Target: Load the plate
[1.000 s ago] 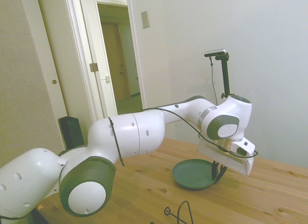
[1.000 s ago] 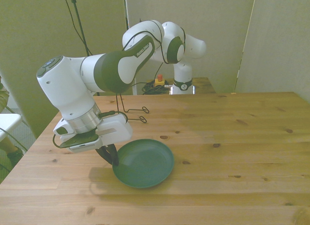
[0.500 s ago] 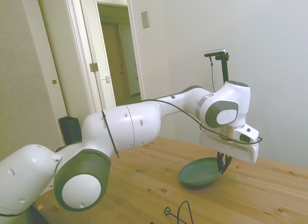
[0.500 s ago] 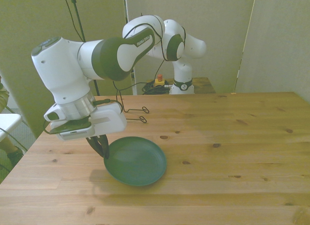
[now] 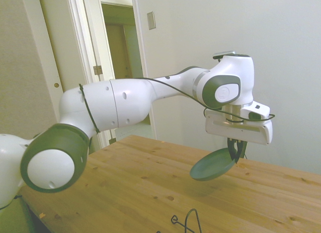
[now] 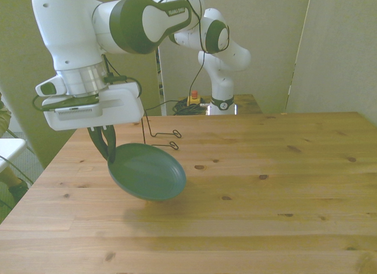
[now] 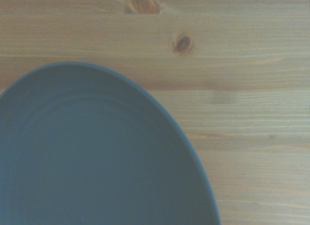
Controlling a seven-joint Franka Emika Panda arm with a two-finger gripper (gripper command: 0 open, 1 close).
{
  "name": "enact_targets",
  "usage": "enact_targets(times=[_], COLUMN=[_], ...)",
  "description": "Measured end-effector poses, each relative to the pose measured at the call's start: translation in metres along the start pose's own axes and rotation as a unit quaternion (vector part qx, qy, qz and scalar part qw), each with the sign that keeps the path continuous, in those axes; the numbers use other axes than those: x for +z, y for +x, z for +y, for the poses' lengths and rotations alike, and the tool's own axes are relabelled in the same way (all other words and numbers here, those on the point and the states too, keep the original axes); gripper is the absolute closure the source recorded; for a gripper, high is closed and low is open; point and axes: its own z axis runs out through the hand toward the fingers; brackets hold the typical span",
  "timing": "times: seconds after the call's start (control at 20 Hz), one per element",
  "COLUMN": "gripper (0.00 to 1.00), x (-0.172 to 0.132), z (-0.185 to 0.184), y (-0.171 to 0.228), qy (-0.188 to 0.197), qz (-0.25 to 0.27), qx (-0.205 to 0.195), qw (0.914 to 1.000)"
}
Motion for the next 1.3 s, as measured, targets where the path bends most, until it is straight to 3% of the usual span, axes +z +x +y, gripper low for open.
enact_targets(times=[0.35, 0.55, 0.6, 0.85, 1.3], gripper=[1.00, 1.00, 1.00, 1.00, 1.00], x=[-0.017, -0.022, -0.020, -0.004, -0.012], z=[-0.005, -0.007, 0.002, 0.020, 0.064], y=[-0.031, -0.062, -0.087, -0.124, -0.206], qy=[-0.018, -0.020, -0.020, -0.029, -0.029], qz=[0.041, 0.040, 0.033, 0.042, 0.121], qx=[-0.018, -0.029, -0.030, -0.038, -0.030], qw=[0.9988, 0.9986, 0.9988, 0.9980, 0.9918])
